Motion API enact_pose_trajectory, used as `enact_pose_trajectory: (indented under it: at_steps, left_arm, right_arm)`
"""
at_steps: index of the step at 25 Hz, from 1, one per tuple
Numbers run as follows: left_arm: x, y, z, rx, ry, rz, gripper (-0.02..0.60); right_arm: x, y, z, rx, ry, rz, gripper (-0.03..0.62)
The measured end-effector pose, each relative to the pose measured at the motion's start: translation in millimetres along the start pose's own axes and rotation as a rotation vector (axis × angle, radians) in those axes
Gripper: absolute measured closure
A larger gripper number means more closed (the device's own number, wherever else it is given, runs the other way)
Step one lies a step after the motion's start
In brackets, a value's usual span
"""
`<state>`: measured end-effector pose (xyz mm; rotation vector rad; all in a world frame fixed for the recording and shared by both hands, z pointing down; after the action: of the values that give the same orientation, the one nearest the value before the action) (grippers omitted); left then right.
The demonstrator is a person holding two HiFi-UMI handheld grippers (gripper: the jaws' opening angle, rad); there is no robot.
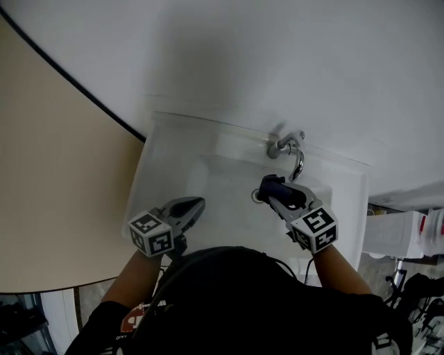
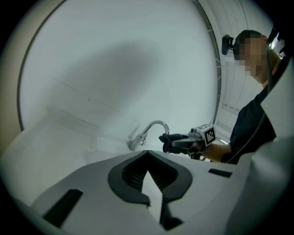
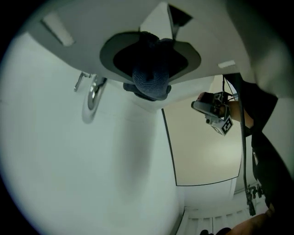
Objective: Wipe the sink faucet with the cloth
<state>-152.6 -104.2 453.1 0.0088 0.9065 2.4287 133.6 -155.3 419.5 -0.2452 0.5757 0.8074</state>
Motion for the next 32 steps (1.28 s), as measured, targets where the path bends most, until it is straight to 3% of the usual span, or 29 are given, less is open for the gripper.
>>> enact_pose_trajectory:
  at_steps: [3,6,10,23,26,30,32]
  left_arm:
    - [7.1,19.5,-7.4,-0.020,0.030,0.072,0.589]
    - [18.7,35.0,-18.7,-0.037,0.066,0.162,0.589]
    - [36.8,57.2,-25.4,-0.057,0.109,0.230,0.589]
    - [37.0,53.2,-0.9,0.016,0.049,0.215,0.589]
    - [42.4,52.9,-1.1,0.000,0.035,0.212,0.589]
    - [53.9,61.4,-1.0,-0.014,0.009,0.211,0.589]
    - [61.6,65.5,-1.6,-0.028,0.004,0.205,0.589]
  right_arm:
    - [-12.2,2.1,-20.7,-0.023,0.042,0.084,0.468]
    - [-20.8,-10.4,-26.9,-0.075,0.126,0.257,0.468]
    - [-26.3,-7.6,-26.5,-0.036,0.208,0.407,0.470]
    - [-0.2,-35.2,-22.8,-0.055,0.266,0.459,0.482]
    - [-17.0,-9.5,-30.8,0.128,0.361,0.421,0.477]
    - [-82.0,41.7,-44.8,0.590,0.525,0.294,0.476]
    - [-122.7,47.3,-44.4,0.767,0.633,0.262,0.474]
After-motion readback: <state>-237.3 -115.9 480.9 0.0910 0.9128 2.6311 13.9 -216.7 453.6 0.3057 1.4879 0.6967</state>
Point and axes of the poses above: the fingertips, and each gripper's own axes: x backward along the fingers, y to its left, z out of its underside, the point moved 8 cm from there along x, backward along the fingers, and after that the axes turned 10 degrees about z, right-handed, at the moved point
